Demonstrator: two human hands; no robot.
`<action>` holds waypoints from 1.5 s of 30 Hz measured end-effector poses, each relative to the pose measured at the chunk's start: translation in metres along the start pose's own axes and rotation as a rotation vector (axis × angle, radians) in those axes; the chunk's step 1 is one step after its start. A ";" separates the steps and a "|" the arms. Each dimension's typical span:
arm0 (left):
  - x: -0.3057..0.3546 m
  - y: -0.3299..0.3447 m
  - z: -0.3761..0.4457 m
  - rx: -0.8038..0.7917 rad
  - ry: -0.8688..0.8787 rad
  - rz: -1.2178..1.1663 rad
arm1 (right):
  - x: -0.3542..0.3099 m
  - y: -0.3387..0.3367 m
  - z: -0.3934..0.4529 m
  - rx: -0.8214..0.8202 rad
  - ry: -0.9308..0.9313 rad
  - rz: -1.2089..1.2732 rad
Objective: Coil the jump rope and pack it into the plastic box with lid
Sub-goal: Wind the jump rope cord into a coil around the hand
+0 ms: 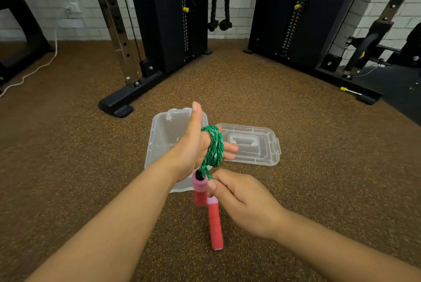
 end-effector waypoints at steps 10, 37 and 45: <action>0.000 0.001 -0.011 -0.104 0.025 0.307 | -0.006 -0.040 0.015 0.133 0.016 0.177; 0.012 -0.008 -0.007 0.135 0.185 -0.443 | 0.048 -0.001 0.015 0.147 0.277 0.249; 0.005 -0.014 0.001 0.291 0.216 -0.538 | 0.032 0.009 0.001 0.026 0.233 0.184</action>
Point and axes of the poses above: each hand's wrist, its own z-axis towards the middle knuckle, its own y-axis out of the palm, x = y × z, the point moved 1 cm from there along z, towards the middle knuckle, and after that the axes turned 9 degrees about z, right-handed, at the moved point
